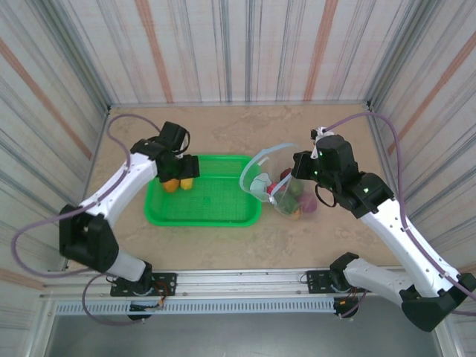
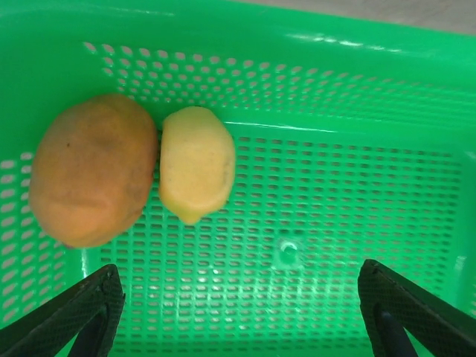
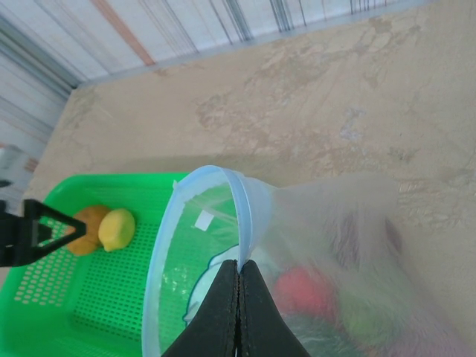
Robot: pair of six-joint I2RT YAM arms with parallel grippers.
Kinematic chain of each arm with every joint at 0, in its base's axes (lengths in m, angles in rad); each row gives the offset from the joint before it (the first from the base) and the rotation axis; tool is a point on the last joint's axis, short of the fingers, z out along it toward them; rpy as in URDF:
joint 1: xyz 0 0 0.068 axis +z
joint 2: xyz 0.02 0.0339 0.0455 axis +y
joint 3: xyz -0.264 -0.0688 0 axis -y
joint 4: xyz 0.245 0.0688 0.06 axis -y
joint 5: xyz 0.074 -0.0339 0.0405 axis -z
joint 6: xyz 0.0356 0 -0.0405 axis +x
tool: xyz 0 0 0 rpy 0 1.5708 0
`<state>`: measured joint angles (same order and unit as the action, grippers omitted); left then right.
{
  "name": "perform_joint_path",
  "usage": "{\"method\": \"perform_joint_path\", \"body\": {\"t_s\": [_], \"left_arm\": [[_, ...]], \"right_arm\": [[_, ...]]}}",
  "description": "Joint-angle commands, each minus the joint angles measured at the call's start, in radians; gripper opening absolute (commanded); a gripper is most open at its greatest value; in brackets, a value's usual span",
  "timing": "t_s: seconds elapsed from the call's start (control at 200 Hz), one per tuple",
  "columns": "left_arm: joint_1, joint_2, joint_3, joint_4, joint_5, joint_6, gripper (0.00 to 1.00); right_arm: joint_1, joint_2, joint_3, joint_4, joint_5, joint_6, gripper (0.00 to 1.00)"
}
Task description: Place the food in the zip-top bag and seal the zipper
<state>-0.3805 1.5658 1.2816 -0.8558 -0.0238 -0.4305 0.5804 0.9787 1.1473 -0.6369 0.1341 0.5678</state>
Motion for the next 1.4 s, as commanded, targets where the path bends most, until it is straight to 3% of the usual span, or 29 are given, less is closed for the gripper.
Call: {"method": "perform_joint_path", "body": {"t_s": [0.0, 0.897, 1.092, 1.303, 1.398], "left_arm": [[0.002, 0.065, 0.052, -0.059, -0.031, 0.044, 0.84], [-0.002, 0.342, 0.131, -0.023, -0.100, 0.071, 0.71], [-0.002, 0.373, 0.137, -0.022, -0.103, 0.077, 0.57], [0.002, 0.366, 0.133, -0.026, -0.109, 0.079, 0.34], [0.001, 0.339, 0.124, -0.029, -0.092, 0.078, 0.31]], "right_arm": [[-0.001, -0.023, -0.020, 0.008, 0.014, -0.008, 0.00], [-0.014, -0.012, -0.015, 0.012, -0.009, -0.030, 0.00], [-0.014, -0.005, -0.009, 0.011, -0.017, -0.024, 0.00], [-0.013, -0.014, -0.012, 0.002, -0.020, -0.023, 0.00], [-0.014, -0.020, -0.012, -0.003, -0.016, -0.023, 0.00]]}}
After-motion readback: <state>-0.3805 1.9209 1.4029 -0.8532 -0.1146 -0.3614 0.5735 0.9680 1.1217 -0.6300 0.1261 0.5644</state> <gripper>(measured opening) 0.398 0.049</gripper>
